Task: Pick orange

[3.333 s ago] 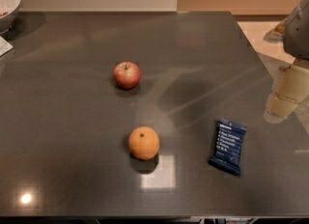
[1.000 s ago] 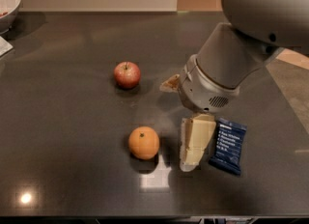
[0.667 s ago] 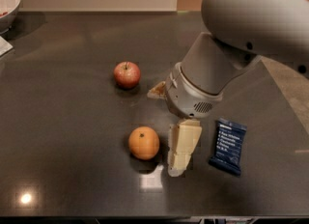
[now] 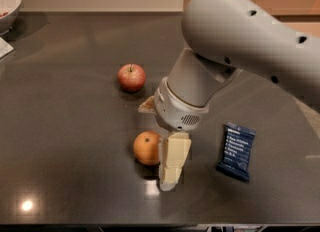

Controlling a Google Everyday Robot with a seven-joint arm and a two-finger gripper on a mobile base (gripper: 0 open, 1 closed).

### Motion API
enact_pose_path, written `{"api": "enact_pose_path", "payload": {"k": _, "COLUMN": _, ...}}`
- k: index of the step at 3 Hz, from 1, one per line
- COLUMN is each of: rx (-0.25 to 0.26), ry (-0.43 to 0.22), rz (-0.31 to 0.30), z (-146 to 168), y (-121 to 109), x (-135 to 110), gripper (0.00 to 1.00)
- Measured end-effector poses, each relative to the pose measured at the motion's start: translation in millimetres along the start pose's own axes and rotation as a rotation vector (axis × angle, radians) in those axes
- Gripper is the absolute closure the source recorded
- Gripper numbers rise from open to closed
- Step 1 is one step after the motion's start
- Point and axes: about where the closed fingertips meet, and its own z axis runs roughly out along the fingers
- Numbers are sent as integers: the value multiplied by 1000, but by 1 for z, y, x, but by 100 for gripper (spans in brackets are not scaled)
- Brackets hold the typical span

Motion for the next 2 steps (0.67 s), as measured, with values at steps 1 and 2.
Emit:
{"api": "enact_pose_path", "payload": {"k": 1, "rx": -15, "ry": 3, "rz": 2, "z": 9, "y": 2, "x": 1, "gripper": 12}}
{"api": "enact_pose_path", "payload": {"k": 2, "rx": -17, "ry": 3, "rz": 7, "z": 10, "y": 3, "x": 2, "gripper": 35}}
